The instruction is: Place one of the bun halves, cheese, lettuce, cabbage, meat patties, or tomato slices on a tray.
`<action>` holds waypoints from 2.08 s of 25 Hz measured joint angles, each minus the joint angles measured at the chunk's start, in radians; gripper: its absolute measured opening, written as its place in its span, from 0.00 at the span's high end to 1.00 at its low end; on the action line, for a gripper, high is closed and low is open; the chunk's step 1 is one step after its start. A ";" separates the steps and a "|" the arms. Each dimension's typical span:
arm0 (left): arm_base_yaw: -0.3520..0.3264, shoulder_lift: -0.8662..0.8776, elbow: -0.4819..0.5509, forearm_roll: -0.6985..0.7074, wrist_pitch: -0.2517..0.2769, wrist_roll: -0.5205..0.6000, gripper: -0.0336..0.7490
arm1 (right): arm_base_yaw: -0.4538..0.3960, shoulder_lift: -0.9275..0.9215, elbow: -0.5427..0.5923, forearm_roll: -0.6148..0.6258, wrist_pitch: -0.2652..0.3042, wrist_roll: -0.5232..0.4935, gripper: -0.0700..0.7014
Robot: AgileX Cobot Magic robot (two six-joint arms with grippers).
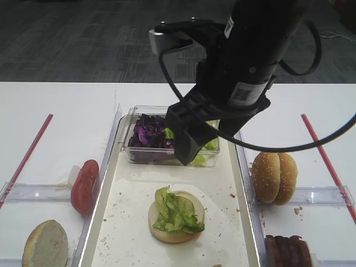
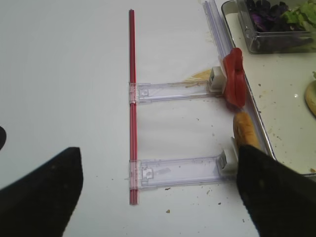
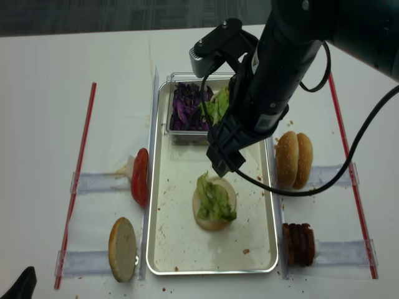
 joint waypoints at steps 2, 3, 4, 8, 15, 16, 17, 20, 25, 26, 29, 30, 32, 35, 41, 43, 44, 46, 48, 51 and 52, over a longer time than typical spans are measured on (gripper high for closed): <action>0.000 0.000 0.000 0.000 0.000 0.000 0.17 | -0.029 0.000 0.000 -0.006 -0.005 0.014 0.07; 0.000 0.000 0.000 0.000 0.000 0.000 0.17 | -0.052 0.000 0.000 -0.008 -0.007 0.017 0.07; 0.000 0.000 0.000 0.000 0.000 0.000 0.17 | -0.088 0.000 0.000 -0.008 -0.007 0.019 0.07; 0.000 0.000 0.000 0.000 0.000 0.000 0.17 | -0.305 0.000 0.000 -0.029 -0.007 0.023 0.07; 0.000 0.000 0.000 0.000 0.000 0.000 0.17 | -0.684 0.023 0.000 -0.082 0.030 0.043 0.07; 0.000 0.000 0.000 0.000 0.000 0.000 0.17 | -0.698 0.024 0.002 -0.082 0.032 0.046 0.07; 0.000 0.000 0.000 0.000 0.000 0.000 0.17 | -0.703 0.024 0.002 -0.085 0.032 0.048 0.07; 0.000 0.000 0.000 0.000 0.000 0.000 0.17 | -0.705 0.024 0.002 -0.087 0.038 0.048 0.07; 0.000 0.000 0.000 0.000 0.000 0.000 0.17 | -0.706 0.024 0.009 -0.084 0.038 0.059 0.07; 0.000 0.000 0.000 0.000 0.000 0.000 0.17 | -0.706 0.015 0.025 -0.085 0.036 0.063 0.07; 0.000 0.000 0.000 0.000 0.000 0.000 0.17 | -0.706 -0.037 0.092 -0.085 0.036 0.065 0.07; 0.000 0.000 0.000 0.000 0.000 0.000 0.17 | -0.706 -0.060 0.126 -0.085 0.036 0.065 0.07; 0.000 0.000 0.000 0.000 0.000 0.000 0.17 | -0.706 -0.125 0.197 -0.085 0.029 0.065 0.07; 0.000 0.000 0.000 0.000 0.000 0.000 0.17 | -0.706 -0.233 0.322 -0.085 0.007 0.065 0.07; 0.000 0.000 0.000 0.000 0.000 0.000 0.17 | -0.706 -0.456 0.552 -0.085 -0.011 0.062 0.07; 0.000 0.000 0.000 0.000 0.000 0.000 0.17 | -0.706 -0.538 0.607 -0.085 -0.013 0.061 0.07; 0.000 0.000 0.000 0.000 0.000 0.000 0.17 | -0.706 -0.573 0.634 -0.085 -0.014 0.061 0.07; 0.000 0.000 0.000 0.000 0.000 0.000 0.17 | -0.706 -0.660 0.679 -0.085 -0.019 0.060 0.07; 0.000 0.000 0.000 0.000 0.000 0.000 0.17 | -0.706 -0.743 0.721 -0.085 -0.030 0.060 0.07; 0.000 0.000 0.000 0.000 0.000 0.000 0.17 | -0.706 -0.876 0.760 -0.086 -0.053 0.060 0.07; 0.000 0.000 0.000 0.000 0.000 0.000 0.17 | -0.706 -0.912 0.774 -0.091 -0.061 0.060 0.07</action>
